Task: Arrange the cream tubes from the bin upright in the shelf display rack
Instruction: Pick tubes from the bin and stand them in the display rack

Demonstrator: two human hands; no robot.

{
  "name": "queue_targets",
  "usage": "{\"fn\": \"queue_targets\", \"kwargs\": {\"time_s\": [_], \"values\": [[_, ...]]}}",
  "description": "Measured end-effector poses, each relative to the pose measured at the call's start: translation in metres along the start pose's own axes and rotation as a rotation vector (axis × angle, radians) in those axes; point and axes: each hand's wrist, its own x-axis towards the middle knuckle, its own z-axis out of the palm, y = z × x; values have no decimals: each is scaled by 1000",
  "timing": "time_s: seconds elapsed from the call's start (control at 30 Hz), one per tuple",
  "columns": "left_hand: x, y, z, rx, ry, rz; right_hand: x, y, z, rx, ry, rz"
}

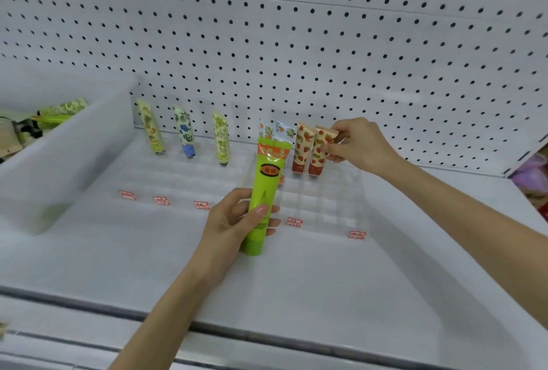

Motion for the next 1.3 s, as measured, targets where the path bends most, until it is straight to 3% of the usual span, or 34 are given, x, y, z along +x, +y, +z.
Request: {"fn": "queue_targets", "kwargs": {"time_s": [0.77,0.87,1.0,1.1,1.3], "values": [[-1,1,-2,0,-42,-8,-16,-6,-21,-40,-16,67],[-5,3,3,-16,-75,-11,-42,-21,-34,132,71,18],[-10,3,23,-69,-152,-18,-78,-36,-29,410,-88,-16],[-12,1,42,-56,-214,3,-96,-36,-17,523,-172,-18],[-15,0,67,78,-223,39,-106,-25,-16,635,-102,-13]]}}
